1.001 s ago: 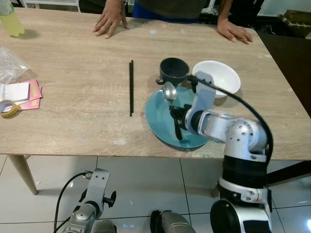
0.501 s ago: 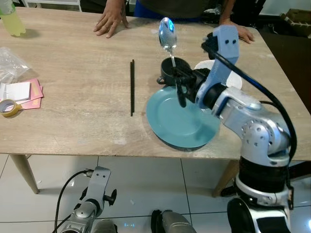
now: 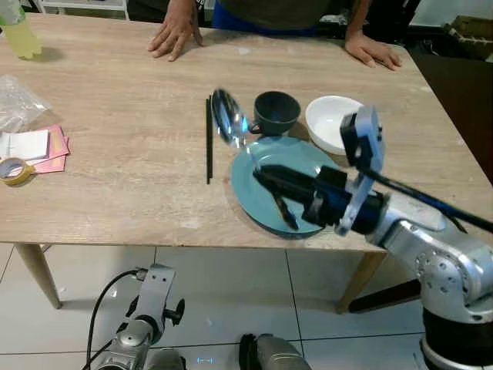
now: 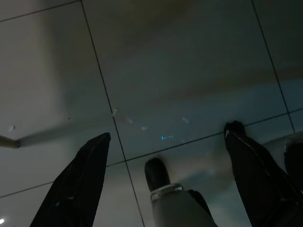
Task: Setting the table
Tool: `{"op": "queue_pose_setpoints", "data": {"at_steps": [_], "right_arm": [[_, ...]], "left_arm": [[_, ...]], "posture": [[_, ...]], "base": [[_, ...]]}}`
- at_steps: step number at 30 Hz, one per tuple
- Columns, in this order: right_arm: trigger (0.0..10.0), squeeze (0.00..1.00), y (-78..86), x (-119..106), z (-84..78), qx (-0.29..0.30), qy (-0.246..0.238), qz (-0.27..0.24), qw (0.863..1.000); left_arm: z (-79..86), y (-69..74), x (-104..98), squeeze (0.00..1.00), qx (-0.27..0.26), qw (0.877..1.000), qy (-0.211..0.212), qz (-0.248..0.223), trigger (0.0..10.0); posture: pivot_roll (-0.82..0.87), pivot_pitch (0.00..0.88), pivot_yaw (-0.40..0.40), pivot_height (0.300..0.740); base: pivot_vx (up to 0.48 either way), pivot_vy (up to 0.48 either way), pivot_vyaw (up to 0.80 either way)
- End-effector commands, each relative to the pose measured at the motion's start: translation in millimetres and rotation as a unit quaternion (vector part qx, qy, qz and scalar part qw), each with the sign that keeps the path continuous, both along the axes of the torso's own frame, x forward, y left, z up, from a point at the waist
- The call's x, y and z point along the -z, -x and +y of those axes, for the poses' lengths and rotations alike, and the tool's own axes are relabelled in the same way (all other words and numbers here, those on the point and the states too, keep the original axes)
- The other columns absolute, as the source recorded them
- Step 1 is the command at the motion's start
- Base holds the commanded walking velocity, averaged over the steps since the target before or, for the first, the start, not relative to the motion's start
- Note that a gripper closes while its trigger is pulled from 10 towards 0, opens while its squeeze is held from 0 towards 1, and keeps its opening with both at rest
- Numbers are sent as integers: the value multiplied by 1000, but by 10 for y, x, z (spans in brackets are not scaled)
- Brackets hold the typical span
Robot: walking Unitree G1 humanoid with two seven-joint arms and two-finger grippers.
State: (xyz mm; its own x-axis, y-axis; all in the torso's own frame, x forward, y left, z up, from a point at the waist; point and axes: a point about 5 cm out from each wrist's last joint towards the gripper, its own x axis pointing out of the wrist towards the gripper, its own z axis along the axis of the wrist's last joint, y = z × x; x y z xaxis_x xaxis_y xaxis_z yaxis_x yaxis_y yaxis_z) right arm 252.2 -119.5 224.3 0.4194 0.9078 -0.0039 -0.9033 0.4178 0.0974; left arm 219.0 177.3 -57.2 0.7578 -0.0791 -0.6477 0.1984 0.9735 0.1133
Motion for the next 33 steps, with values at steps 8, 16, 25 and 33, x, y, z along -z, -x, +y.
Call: {"op": "queue_pose_setpoints", "data": {"at_steps": [8, 16, 25, 33], "right_arm": [[0, 0, 222, 547, -49, -81, 111, 65, 988], [0, 0, 374, 1158, -159, -99, 267, 103, 953], [0, 0, 394, 1863, -297, -32, 446, 110, 887], [0, 0, 411, 2206, -366, 28, 477, 129, 869]], "left_arm": [[-5, 103, 70, 0, 2, 1000, -7, 20, 10000], [19, 117, 89, 0, 2, 999, -24, 33, 10000], [41, 138, 111, 0, -7, 998, -31, 46, 10000], [32, 133, 109, 0, -4, 998, -33, 46, 10000]], "posture": [[78, 92, -48, 740], [80, 90, -51, 740], [83, 83, -55, 740], [85, 78, -50, 740]], "base": [[0, 0, 0], [0, 0, 0], [0, 0, 0], [0, 0, 0]]}}
